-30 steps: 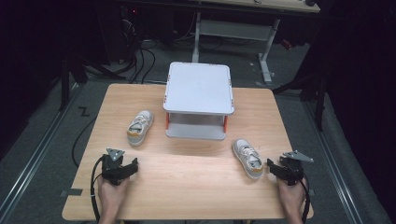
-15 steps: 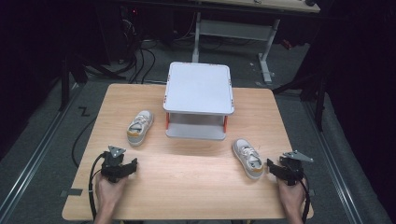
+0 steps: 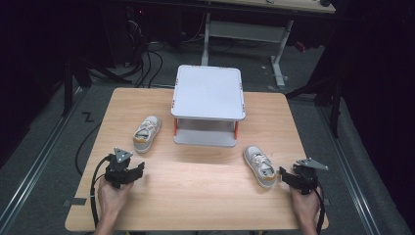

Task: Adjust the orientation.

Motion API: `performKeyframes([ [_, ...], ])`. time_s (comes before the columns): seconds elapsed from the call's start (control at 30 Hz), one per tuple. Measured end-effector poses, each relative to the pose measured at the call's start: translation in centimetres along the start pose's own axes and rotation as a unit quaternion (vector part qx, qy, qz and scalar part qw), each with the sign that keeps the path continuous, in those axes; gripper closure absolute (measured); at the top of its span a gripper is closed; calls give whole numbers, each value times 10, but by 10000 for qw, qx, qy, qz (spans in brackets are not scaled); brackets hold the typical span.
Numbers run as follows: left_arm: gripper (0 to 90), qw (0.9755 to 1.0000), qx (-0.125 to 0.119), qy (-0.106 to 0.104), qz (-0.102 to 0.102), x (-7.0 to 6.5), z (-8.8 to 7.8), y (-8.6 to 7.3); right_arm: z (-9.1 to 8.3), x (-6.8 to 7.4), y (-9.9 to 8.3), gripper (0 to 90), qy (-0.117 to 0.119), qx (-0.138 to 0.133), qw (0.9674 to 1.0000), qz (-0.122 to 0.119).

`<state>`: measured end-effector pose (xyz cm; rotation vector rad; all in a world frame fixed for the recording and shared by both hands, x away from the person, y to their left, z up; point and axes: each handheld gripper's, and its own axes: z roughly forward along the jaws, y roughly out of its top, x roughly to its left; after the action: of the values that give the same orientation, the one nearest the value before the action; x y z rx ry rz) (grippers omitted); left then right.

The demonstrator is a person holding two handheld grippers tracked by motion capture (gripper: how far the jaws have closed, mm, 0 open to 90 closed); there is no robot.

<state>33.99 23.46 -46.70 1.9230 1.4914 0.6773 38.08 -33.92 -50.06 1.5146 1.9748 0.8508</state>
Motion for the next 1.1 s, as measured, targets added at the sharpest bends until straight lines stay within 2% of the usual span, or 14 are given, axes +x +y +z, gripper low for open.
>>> performKeyframes([
  [0.23,426,9996,-239,-110,-36,6,-13,23,0,0,0,389,2,1,10000,-1],
  [0.33,430,9996,-269,-110,66,7,-16,35,0,0,0,389,2,1,10000,-1],
  [0.43,431,9996,-264,-105,82,9,-12,49,0,0,0,389,2,1,10000,-2],
  [0.47,431,9996,-264,-105,82,9,-12,49,0,0,0,389,2,1,10000,-2],
  [0.6,445,9993,-277,-221,87,7,-4,64,0,0,0,388,4,1,10000,-1],
  [0.73,451,9993,-175,-317,65,3,11,78,0,0,0,386,9,2,10000,-6],
  [0.83,455,9997,-8,-244,37,2,24,85,0,0,0,385,11,2,10000,-6],
  [0.87,456,9997,76,-157,162,1,28,87,0,0,0,385,12,3,10000,-7],
  [1.0,472,9989,309,28,354,-3,43,90,0,0,0,384,17,8,10000,-20],
  [1.1,512,9981,468,74,382,-4,54,93,0,1,0,383,22,9,10000,-12],
])
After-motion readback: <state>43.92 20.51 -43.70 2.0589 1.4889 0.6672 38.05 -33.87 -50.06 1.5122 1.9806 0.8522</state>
